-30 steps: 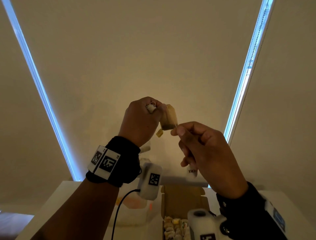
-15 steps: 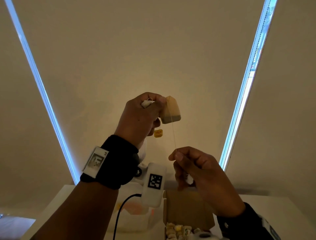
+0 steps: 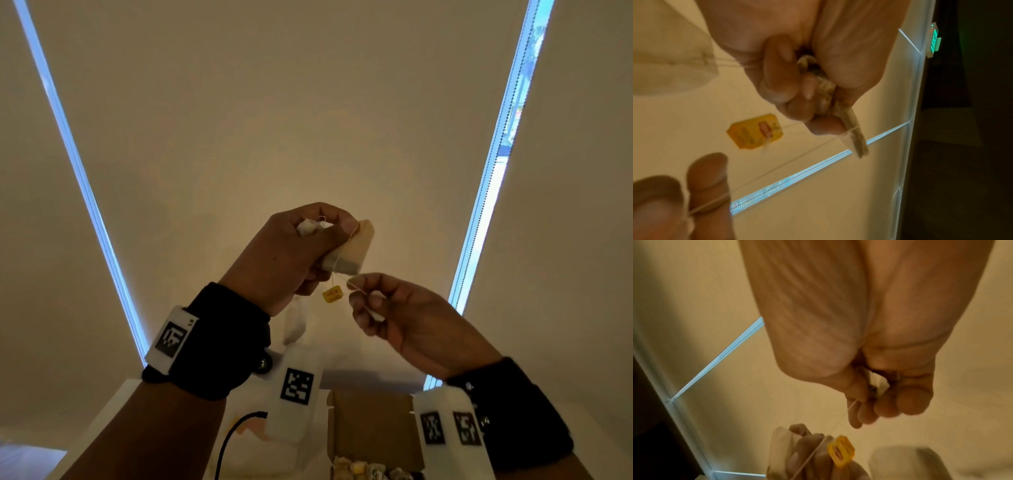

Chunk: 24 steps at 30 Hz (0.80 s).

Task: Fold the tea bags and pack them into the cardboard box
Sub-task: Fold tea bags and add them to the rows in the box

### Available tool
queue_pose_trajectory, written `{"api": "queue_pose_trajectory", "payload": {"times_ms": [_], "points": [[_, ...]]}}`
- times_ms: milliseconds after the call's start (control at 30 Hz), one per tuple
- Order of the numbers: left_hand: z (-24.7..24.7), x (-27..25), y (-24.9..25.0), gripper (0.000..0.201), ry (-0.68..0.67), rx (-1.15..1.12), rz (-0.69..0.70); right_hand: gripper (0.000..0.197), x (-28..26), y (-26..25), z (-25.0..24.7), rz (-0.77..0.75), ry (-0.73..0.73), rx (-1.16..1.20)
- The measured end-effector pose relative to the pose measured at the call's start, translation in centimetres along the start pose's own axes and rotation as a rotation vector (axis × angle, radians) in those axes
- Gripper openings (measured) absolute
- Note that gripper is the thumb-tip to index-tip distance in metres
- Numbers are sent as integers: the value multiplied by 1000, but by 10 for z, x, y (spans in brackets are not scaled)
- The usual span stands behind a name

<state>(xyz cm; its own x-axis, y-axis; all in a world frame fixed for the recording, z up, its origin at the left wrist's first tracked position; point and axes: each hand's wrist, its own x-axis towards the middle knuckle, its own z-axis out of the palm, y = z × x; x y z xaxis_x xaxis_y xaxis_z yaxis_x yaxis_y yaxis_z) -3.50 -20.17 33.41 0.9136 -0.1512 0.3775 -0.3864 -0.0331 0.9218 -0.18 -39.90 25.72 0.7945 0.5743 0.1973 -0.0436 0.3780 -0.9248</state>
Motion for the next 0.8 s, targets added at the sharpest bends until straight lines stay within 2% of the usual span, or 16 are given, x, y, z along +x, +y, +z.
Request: {"api": "queue_pose_trajectory", "payload": {"times_ms": [167,300,433,533,567,700,800], "points": [[2,-6,-2,11,-77,306,48,28,15,-45,1,-68,118,-263],[2,-4,-10,6,-58,465,93,21,22,-72,9,-86,179,-412],[1,-2,-18,11,8,584,81,15,23,-87,22,-116,281,-639],[3,-1,-21,19,32,590,25,13,24,-83,30,-146,353,-614],[4,0,-23,16,51,603,27,13,23,-81,33,-148,359,-576],[5,0,-20,15,164,584,131,9,14,-69,39,-140,325,-456],[4,2,-16,17,198,481,152,13,10,-62,41,-157,321,-507]]}}
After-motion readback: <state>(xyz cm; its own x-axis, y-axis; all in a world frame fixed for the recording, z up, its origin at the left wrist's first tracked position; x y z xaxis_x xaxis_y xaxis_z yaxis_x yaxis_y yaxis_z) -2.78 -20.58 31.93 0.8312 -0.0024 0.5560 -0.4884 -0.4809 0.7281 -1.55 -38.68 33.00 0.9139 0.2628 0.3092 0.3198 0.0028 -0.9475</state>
